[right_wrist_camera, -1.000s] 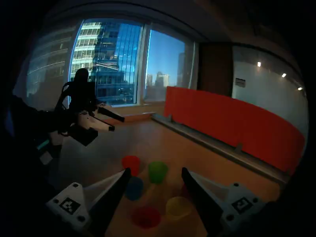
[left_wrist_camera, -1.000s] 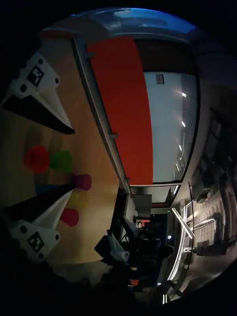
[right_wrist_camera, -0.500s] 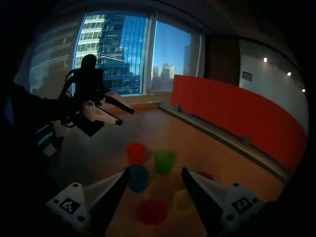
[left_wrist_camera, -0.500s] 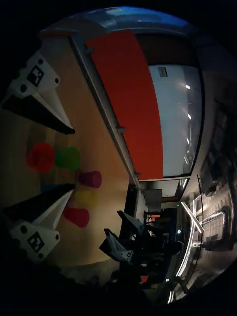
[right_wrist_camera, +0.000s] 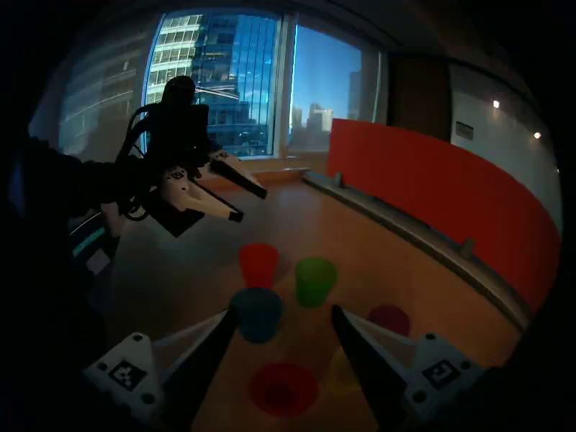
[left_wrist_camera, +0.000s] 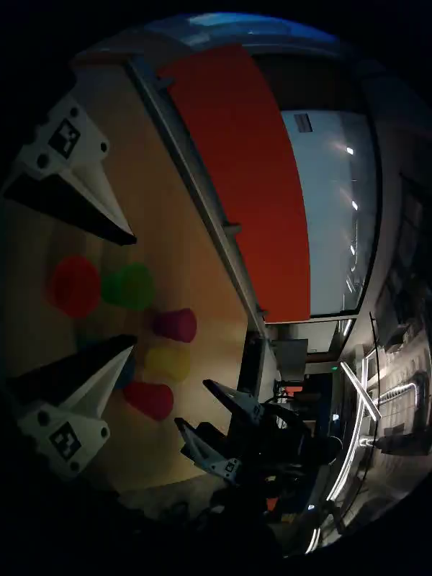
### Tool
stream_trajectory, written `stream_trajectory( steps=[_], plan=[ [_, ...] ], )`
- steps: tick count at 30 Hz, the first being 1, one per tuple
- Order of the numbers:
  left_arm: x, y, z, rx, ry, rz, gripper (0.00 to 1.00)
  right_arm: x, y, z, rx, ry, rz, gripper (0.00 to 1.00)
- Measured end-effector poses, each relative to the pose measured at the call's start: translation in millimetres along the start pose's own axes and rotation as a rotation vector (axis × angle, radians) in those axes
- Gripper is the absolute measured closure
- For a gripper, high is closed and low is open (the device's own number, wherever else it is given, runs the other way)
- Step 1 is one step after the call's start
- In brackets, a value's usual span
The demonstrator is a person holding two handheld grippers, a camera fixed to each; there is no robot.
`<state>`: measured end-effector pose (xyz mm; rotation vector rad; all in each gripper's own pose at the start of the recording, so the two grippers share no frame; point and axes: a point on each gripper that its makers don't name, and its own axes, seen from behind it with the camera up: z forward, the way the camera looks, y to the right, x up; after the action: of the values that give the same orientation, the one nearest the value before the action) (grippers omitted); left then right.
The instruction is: Pour water
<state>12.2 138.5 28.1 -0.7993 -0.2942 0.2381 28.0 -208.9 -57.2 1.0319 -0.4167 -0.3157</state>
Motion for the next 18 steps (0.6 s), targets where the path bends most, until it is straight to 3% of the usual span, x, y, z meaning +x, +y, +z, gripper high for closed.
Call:
stream_trajectory(
  steps=[18],
  plan=[
    [-17, 1.2, 35.8, -0.022, -0.046, -0.010, 0.07, -20, -19, 42.2, 0.088, -0.079, -0.013, 0.00]
  ],
)
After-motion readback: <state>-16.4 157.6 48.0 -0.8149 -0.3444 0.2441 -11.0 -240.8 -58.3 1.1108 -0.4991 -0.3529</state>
